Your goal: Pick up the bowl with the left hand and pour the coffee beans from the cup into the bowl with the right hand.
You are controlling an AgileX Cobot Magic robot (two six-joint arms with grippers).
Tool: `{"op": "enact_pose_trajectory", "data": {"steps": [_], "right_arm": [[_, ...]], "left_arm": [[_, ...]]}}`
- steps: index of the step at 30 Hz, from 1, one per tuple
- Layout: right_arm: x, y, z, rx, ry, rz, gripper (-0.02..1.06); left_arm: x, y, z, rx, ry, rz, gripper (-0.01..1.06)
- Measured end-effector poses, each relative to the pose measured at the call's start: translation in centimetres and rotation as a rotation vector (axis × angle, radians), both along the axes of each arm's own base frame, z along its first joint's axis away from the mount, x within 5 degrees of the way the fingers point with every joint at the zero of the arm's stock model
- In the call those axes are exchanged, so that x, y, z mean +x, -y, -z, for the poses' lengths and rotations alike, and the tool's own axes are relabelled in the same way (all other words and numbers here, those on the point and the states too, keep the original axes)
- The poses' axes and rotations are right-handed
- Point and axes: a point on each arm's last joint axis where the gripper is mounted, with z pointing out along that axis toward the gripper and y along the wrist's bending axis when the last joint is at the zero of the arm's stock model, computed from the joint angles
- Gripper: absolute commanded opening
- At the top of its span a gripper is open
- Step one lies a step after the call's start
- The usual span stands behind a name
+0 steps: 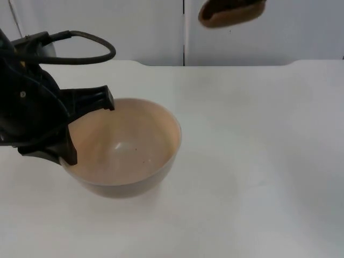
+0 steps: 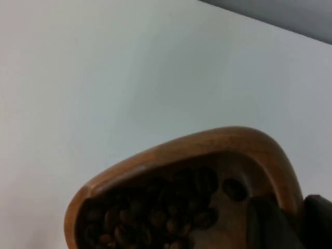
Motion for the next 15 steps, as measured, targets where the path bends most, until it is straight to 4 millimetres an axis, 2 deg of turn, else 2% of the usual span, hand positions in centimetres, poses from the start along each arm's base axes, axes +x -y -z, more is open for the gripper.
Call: {"op": "enact_pose_trajectory", "data": {"steps": [5, 12, 15], "right_arm": [[-1.5, 1.9, -2.6, 0.045, -0.057, -0.025, 0.0], [-2.6, 2.2, -4.5, 0.079, -0.037, -0.06, 0.0], [-3.3, 2.5, -5.3, 0.083, -0.026, -0.082, 0.0]], "left_arm": [[0.0, 0.0, 0.0, 0.0, 0.0, 0.0, 0.0], [-0.1, 0.2, 0.0, -0.003, -0.001, 0.005, 0.0], [-0.7, 1.5, 0.0, -0.004, 0.001, 0.055, 0.0]]}}
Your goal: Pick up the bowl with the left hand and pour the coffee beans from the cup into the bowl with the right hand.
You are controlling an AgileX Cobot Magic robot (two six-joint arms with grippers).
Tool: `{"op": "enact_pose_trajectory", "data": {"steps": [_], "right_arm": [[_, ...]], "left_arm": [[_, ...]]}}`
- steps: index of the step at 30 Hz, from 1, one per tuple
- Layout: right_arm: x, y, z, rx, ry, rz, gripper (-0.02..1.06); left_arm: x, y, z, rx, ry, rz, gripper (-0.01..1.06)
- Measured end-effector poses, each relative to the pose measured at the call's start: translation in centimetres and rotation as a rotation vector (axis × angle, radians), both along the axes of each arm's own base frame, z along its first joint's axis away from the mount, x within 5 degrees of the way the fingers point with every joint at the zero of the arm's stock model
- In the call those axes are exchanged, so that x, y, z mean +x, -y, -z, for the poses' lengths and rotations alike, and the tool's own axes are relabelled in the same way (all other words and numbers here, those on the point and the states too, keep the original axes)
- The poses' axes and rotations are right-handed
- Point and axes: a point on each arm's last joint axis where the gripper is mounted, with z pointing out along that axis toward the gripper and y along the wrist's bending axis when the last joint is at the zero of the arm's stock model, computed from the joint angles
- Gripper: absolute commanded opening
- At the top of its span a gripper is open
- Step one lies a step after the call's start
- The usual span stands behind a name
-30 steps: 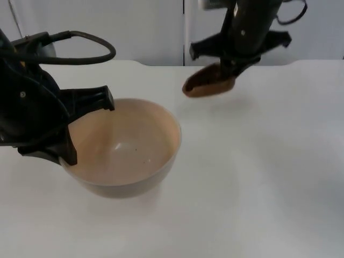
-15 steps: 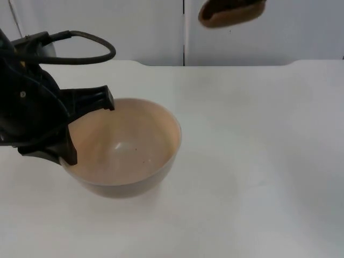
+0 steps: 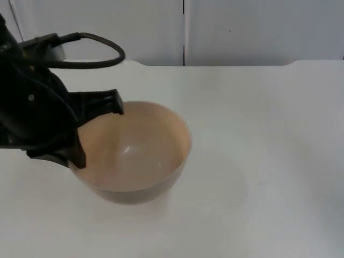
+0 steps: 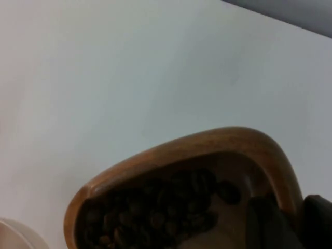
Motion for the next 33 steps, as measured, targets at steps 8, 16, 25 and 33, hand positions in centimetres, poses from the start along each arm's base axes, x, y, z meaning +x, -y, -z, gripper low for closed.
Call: {"op": "enact_pose_trajectory", "data": {"steps": [8, 16, 25, 33], "right_arm": [[-2.9, 1.4, 0.4, -0.036, -0.053, -0.021, 0.0], [-7.2, 3.6, 1.6, -0.059, -0.093, -0.023, 0.0], [-9.9, 5.0, 4.4, -0.085, -0.135, -0.025, 0.0], [-11.8, 4.3, 4.5, -0.081, -0.116, -0.063, 0.0]], "left_arm": [[-1.2, 2.6, -0.1, -0.012, 0.024, 0.1, 0.0], [-1.4, 2.9, -0.1, -0.026, 0.018, 0.097, 0.0], [-2.3, 4.3, -0.1, -0.033, 0.022, 0.154, 0.0], [-2.1, 4.8, 1.5, -0.006, -0.021, 0.163, 0.0]]}}
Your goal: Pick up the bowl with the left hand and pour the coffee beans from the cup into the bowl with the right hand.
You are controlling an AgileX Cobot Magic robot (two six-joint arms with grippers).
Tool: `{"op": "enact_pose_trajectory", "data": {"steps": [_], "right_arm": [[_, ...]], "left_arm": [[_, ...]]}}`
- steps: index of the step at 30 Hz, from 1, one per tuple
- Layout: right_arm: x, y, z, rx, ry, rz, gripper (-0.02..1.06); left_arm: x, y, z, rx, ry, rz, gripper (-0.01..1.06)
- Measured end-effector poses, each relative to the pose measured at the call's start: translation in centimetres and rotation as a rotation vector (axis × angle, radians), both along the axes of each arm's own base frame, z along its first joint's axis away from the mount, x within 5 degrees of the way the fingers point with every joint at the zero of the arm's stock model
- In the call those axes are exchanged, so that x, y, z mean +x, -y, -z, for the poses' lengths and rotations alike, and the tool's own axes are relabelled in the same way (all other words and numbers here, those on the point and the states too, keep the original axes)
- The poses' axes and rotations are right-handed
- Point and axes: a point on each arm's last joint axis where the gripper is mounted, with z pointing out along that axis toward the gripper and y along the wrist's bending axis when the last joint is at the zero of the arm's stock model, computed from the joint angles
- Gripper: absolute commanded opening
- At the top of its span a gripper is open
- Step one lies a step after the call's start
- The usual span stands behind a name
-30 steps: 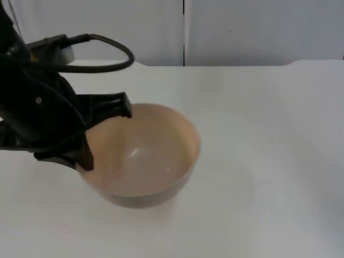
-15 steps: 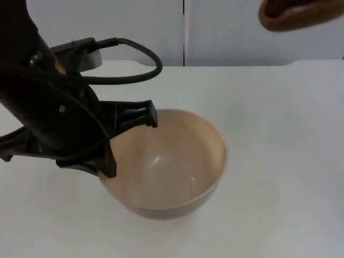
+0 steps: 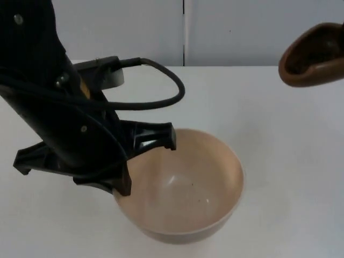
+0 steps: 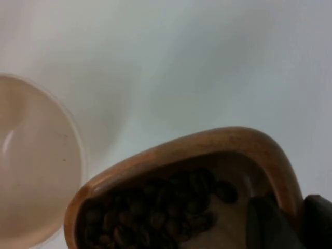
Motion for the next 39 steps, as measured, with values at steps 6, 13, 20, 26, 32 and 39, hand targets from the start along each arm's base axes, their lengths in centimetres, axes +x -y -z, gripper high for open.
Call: {"op": "enact_pose_trajectory", "data": {"steps": [6, 13, 20, 26, 32, 39], "right_arm": [[-1.0, -1.9, 0.1, -0.055, 0.035, -0.041, 0.0], [-2.3, -4.6, 0.5, -0.105, 0.092, -0.088, 0.0], [-3.5, -6.3, 0.2, -0.142, 0.178, -0.092, 0.0], [-3.9, -7.6, 0.5, -0.19, 0.249, -0.08, 0.0], [-3.8, -9.8, 2.8, -0.262, 0.262, -0.107, 0.0], [-3.8, -10.5, 2.9, -0.29, 0.332, -0.102, 0.0]], "left_arm": [[0.0, 0.0, 0.5, 0.01, -0.016, -0.001, 0.0], [0.1, 0.1, 0.6, 0.011, -0.018, -0.001, 0.0], [0.1, 0.1, 0.6, 0.011, -0.018, -0.001, 0.0], [0.1, 0.1, 0.6, 0.011, -0.018, -0.001, 0.0], [0.1, 0.1, 0.6, 0.011, -0.019, -0.001, 0.0], [0.1, 0.1, 0.6, 0.011, -0.019, -0.001, 0.0]]}}
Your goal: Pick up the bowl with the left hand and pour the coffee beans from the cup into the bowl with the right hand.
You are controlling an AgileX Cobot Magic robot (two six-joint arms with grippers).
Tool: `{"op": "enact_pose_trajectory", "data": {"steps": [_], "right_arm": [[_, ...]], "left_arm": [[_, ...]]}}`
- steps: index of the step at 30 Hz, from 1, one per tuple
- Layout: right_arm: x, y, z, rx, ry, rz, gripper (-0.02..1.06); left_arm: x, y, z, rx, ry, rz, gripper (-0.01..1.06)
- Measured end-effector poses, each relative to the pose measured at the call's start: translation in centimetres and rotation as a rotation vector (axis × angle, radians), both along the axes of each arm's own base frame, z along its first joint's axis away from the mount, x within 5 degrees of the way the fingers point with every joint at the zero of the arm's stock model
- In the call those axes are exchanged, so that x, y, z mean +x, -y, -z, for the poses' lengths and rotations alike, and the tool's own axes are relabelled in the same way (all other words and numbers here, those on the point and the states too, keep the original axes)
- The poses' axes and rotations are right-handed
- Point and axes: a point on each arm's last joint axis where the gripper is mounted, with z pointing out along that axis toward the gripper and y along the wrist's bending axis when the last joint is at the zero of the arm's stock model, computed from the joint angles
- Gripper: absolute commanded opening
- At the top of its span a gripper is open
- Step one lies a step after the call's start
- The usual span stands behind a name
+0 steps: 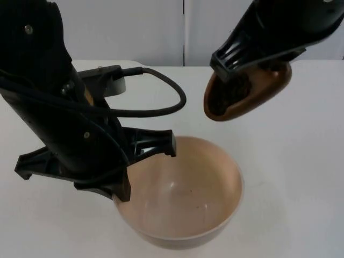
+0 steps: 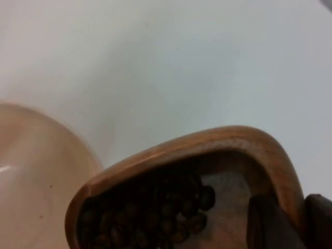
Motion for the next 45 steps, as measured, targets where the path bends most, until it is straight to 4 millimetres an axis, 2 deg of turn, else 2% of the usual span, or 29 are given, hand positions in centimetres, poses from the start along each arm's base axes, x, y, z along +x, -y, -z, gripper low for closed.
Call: {"op": "enact_pose_trajectory", "data": {"steps": [9, 14, 20, 45], "right_arm": [[-0.2, -0.4, -0.4, -0.029, 0.061, -0.029, 0.0], [-1.5, -1.6, -0.9, -0.076, 0.145, -0.108, 0.0], [-2.2, -2.0, -1.4, -0.139, 0.216, -0.141, 0.0], [-3.1, -2.6, -2.0, -0.242, 0.303, -0.223, 0.0]], "left_arm": [[0.0, 0.0, 0.0, -0.001, 0.002, 0.0, 0.0], [0.0, 0.0, 0.0, -0.002, 0.003, 0.0, 0.0], [0.0, 0.0, 0.0, -0.002, 0.003, 0.0, 0.0], [0.0, 0.0, 0.0, -0.002, 0.003, 0.0, 0.0]]}}
